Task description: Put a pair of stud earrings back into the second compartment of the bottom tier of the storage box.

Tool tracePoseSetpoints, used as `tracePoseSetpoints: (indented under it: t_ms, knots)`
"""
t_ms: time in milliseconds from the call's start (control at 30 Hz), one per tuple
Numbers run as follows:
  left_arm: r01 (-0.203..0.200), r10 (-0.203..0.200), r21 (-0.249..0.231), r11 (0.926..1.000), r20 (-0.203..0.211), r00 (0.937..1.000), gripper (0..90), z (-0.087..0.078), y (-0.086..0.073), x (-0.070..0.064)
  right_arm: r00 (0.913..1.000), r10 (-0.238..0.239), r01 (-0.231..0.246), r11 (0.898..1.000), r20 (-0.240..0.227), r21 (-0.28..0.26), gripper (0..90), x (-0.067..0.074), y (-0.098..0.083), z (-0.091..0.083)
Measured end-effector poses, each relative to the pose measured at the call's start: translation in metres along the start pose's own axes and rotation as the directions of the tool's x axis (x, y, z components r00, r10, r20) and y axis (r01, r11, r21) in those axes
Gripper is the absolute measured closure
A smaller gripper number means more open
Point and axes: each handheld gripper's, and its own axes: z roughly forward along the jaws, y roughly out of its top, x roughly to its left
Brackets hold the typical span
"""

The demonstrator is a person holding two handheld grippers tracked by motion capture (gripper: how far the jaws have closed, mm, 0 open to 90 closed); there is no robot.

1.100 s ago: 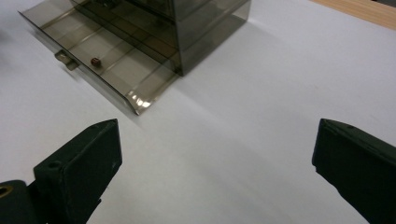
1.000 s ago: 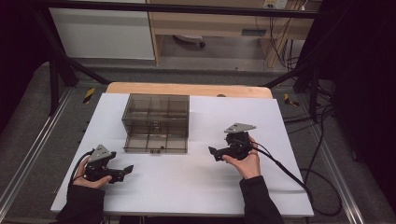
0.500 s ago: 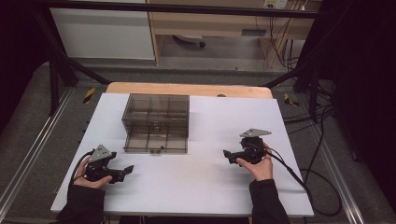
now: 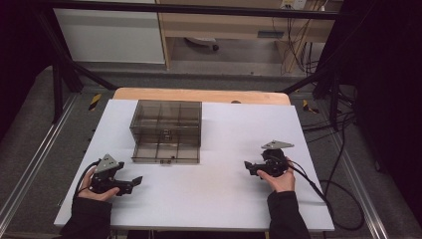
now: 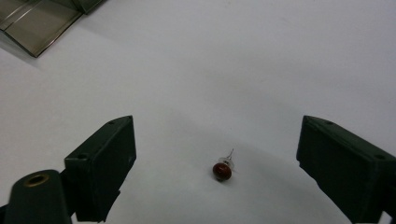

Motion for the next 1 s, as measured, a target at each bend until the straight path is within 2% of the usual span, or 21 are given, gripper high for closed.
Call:
tracePoseSetpoints:
  t_ms: [133,267,500,1000]
  knots:
    - [-0.001,0.001,0.001,1.0,0.0,1.0,6.2,-0.0001,0.0001,0.0001,0.9997,-0.01,0.01,1.0,0.021,0.02,22.1,-0.0016,-0.0022,0.0017]
    - [-0.001,0.001,0.001,1.0,0.001,1.0,6.2,-0.0001,0.0001,0.0,0.9992,-0.015,0.014,1.0,0.038,0.017,33.3,-0.0022,-0.0041,0.0017]
    - [-0.001,0.001,0.0,1.0,0.001,1.0,6.2,-0.0002,0.0001,0.0002,0.9993,-0.008,0.007,1.0,0.036,0.029,48.6,-0.0038,-0.0057,0.0027]
    - [-0.001,0.001,0.0,1.0,0.0,1.0,6.2,0.0001,0.0001,0.0,0.9998,-0.004,0.003,0.998,0.017,0.068,66.1,-0.0044,-0.0064,0.0059]
